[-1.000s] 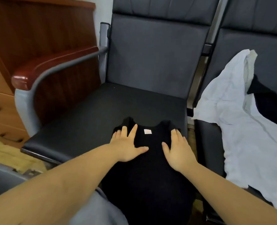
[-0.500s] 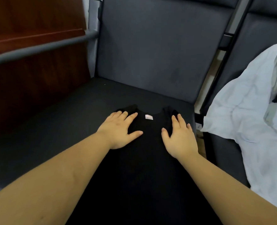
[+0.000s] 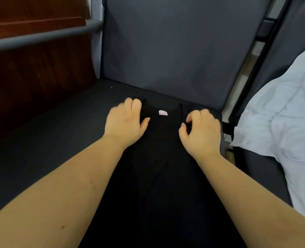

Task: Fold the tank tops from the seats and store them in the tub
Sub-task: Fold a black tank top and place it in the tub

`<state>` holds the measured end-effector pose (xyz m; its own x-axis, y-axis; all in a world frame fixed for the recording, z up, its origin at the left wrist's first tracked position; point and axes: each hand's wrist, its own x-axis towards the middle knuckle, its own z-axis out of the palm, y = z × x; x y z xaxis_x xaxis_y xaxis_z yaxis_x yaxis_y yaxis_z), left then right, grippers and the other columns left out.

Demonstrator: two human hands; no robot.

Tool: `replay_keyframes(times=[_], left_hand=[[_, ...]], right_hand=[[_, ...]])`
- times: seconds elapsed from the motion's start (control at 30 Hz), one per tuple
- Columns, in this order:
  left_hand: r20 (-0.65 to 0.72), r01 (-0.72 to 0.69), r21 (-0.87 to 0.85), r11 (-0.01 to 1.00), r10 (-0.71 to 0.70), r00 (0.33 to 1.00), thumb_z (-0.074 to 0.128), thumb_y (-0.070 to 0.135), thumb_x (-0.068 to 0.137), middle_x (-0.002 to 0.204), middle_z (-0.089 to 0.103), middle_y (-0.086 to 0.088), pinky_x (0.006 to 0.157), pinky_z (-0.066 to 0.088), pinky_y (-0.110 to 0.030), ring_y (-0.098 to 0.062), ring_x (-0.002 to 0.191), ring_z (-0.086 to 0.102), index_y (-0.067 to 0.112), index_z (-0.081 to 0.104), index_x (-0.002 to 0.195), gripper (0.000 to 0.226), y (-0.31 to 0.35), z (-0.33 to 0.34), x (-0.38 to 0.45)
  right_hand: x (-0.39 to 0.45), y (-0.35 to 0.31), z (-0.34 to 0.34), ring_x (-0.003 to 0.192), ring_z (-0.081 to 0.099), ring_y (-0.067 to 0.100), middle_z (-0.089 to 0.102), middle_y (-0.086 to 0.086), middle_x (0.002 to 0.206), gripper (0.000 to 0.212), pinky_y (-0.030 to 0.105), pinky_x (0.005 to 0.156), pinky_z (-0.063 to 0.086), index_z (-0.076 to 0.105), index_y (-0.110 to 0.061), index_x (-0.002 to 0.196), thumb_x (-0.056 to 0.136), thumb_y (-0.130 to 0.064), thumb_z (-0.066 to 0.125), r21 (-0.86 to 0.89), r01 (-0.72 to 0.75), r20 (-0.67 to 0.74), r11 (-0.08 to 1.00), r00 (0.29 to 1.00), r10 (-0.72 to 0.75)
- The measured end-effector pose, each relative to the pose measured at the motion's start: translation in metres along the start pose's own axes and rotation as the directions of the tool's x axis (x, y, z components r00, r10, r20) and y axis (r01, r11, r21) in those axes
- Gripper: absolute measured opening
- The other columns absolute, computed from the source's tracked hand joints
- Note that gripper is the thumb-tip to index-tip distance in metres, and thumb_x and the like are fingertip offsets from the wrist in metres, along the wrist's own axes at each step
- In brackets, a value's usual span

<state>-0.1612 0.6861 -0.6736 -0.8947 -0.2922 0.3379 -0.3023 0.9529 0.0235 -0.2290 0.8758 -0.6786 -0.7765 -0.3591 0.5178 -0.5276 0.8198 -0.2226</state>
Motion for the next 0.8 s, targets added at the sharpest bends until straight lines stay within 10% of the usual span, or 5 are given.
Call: replay_keyframes(times=[0.17,0.43,0.57,0.8], left_hand=[[0.395,-0.055,0.016,0.998,0.044,0.918,0.025,0.052,0.102,0.115,0.058,-0.007,0.084,0.045,-0.035,-0.025,0.108,0.055,0.013,0.056,0.111,0.050,0.002,-0.017,0.006],[0.647,-0.011,0.021,1.000,-0.005,0.762,0.019,0.069,0.093,0.162,-0.001,-0.007,0.119,0.000,-0.046,-0.028,0.149,-0.001,0.015,0.006,0.155,0.083,0.010,-0.064,-0.074],[0.646,0.116,0.071,0.991,-0.135,0.751,0.024,0.064,0.096,0.160,-0.016,-0.012,0.119,-0.004,-0.049,-0.033,0.147,-0.014,0.013,-0.002,0.154,0.082,0.018,-0.083,-0.118],[0.560,0.366,-0.120,0.923,-0.242,0.792,0.033,0.035,0.104,0.160,0.016,-0.011,0.115,0.020,-0.043,-0.032,0.145,0.019,0.015,0.014,0.154,0.058,-0.016,-0.093,-0.160]], right_hand=[[0.002,0.003,-0.006,0.061,0.046,0.013,0.051,-0.005,0.069,0.024,0.029,0.052,0.028,0.041,-0.021,0.087,0.100,-0.040,0.039,-0.003,-0.055,0.405,0.998,0.913,0.051],[-0.048,0.002,-0.061,0.113,0.052,0.024,0.056,0.002,0.119,0.023,0.037,0.094,0.042,0.060,-0.018,0.100,0.100,-0.029,0.040,0.036,0.039,0.537,0.999,0.842,-0.053],[-0.078,0.004,-0.089,0.147,0.014,0.024,0.017,0.003,0.160,0.043,0.041,0.118,0.018,0.038,-0.029,0.145,0.103,-0.036,0.034,-0.116,0.128,0.644,0.985,0.764,-0.024],[-0.128,0.011,-0.115,0.136,0.035,0.022,0.032,0.002,0.151,0.053,0.035,0.111,0.033,0.037,-0.020,0.145,0.095,-0.004,0.042,0.047,-0.129,0.554,0.990,0.828,0.082]])
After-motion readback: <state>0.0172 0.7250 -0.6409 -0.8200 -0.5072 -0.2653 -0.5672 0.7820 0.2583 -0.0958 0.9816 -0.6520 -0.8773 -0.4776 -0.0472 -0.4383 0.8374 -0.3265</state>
